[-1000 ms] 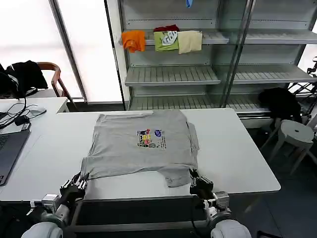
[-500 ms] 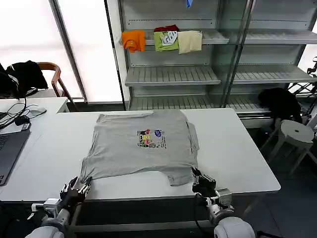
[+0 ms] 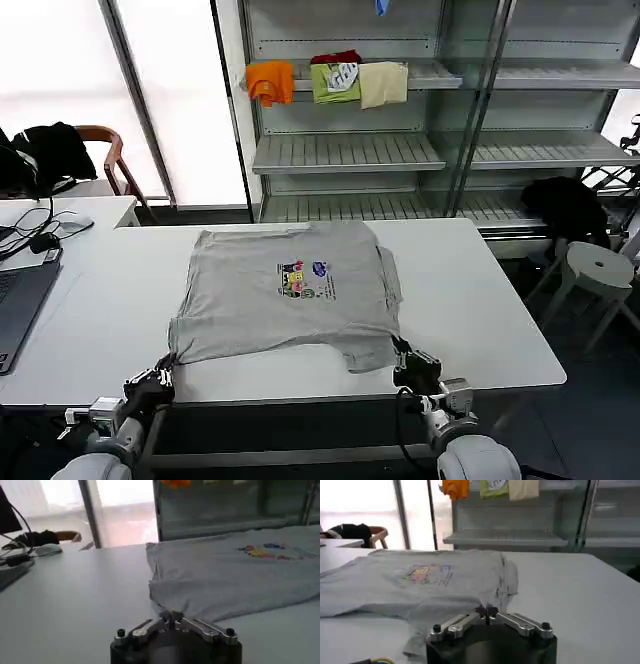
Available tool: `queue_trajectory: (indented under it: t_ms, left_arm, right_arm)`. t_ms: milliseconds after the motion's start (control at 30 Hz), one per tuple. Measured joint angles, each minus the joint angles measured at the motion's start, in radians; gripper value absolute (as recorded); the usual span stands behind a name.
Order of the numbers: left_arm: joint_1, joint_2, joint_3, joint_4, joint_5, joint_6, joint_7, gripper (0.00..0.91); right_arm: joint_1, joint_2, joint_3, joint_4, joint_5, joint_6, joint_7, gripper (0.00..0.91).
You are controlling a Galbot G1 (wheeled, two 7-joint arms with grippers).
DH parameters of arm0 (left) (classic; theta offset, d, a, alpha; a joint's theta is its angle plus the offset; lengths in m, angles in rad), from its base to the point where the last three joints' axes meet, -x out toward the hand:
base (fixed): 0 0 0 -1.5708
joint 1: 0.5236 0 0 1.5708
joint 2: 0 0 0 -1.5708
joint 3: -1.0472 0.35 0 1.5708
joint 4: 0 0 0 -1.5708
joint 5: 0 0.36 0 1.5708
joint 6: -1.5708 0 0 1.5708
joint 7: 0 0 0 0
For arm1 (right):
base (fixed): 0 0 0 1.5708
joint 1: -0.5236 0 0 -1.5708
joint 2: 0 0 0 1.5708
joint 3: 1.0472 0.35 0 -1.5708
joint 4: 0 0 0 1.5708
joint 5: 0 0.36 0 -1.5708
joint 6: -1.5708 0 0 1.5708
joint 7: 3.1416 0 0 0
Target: Fold and organize the clothes.
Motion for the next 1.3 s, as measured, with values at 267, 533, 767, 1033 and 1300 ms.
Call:
queue_trajectory:
  t_ms: [267, 533, 767, 1033, 1300]
  left_arm:
    - [-0.037, 0.009, -0.014, -0.015, -0.047, 0.002, 0.009, 0.000]
    - [-0.087, 0.012, -0.017, -0.006, -0.124, 0.022, -0.002, 0.000]
    - [-0.176, 0.001, -0.005, 0.024, -0.156, 0.069, -0.013, 0.000]
    - [-0.306, -0.007, 0.009, 0.098, -0.160, 0.101, -0.028, 0.000]
    - [-0.420, -0.012, 0.016, 0.205, -0.153, 0.116, -0.041, 0.000]
  right_arm:
    - [0.029, 0.015, -0.001, -0.013, 0.002, -0.002, 0.000, 0.000]
    - [0.071, 0.038, -0.008, -0.027, -0.005, -0.019, 0.001, 0.000]
    - [0.146, 0.058, -0.013, -0.063, -0.017, -0.036, 0.007, 0.000]
    - [0.289, 0.081, -0.026, -0.157, -0.031, -0.042, 0.008, 0.000]
    - [0.433, 0.107, -0.037, -0.285, -0.049, -0.045, -0.001, 0.000]
